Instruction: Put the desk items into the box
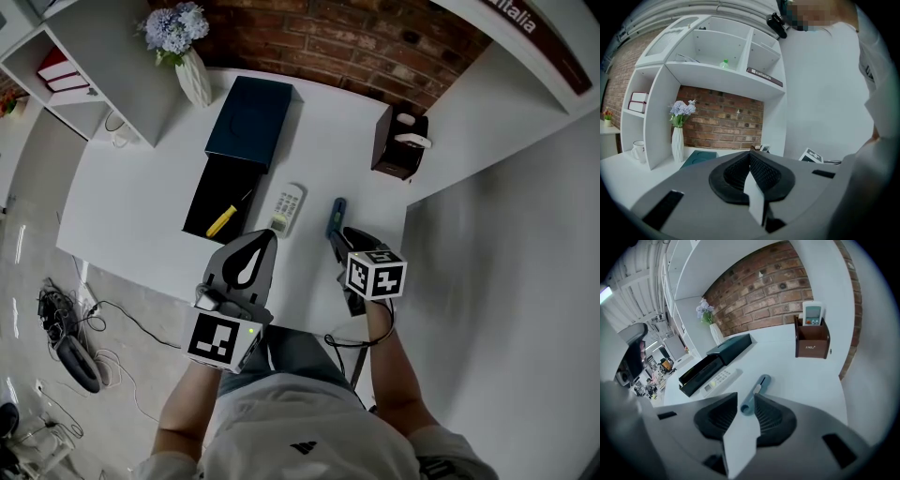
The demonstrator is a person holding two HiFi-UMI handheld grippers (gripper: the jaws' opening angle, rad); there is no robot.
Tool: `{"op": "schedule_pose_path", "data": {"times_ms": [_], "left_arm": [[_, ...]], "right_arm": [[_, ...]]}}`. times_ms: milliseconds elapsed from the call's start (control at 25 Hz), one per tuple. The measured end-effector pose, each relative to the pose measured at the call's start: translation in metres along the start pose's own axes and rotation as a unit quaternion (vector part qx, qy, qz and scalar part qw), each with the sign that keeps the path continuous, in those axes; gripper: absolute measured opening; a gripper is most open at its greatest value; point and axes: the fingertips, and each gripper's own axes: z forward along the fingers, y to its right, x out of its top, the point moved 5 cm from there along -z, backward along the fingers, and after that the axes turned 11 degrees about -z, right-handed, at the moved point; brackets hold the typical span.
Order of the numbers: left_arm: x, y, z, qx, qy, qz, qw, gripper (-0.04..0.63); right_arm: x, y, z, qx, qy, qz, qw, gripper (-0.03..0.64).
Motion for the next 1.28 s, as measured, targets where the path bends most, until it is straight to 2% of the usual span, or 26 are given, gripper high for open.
{"op": "schedule_pose_path", "data": {"times_ms": [360, 920, 1120, 1280], "left_arm": [[0.001, -0.014, -0.002, 0.006, -0.004, -0.003, 1.0, 0.011], [0.001, -0.025, -0.006, 0.018, -0.004, -0.006, 0.9998, 0.011], [0.002, -0.026, -0.008, 0.02, -0.004, -0.005, 0.9998, 0.011], [0.002, -0.026, -0.009, 0.02, -0.004, -0.005, 0.9998, 0.011]], "right_arm": [[-0.007, 0.007, 0.026, -0.031, -0.036, 0.021, 0.999, 0.137], [0.003, 0.004, 0.046, -0.032, -0.052, 0.053, 0.997, 0.146], [0.005, 0.001, 0.04, -0.051, -0.054, 0.048, 0.996, 0.087], [0.004, -0.003, 0.035, -0.054, -0.052, 0.044, 0.996, 0.069]]}}
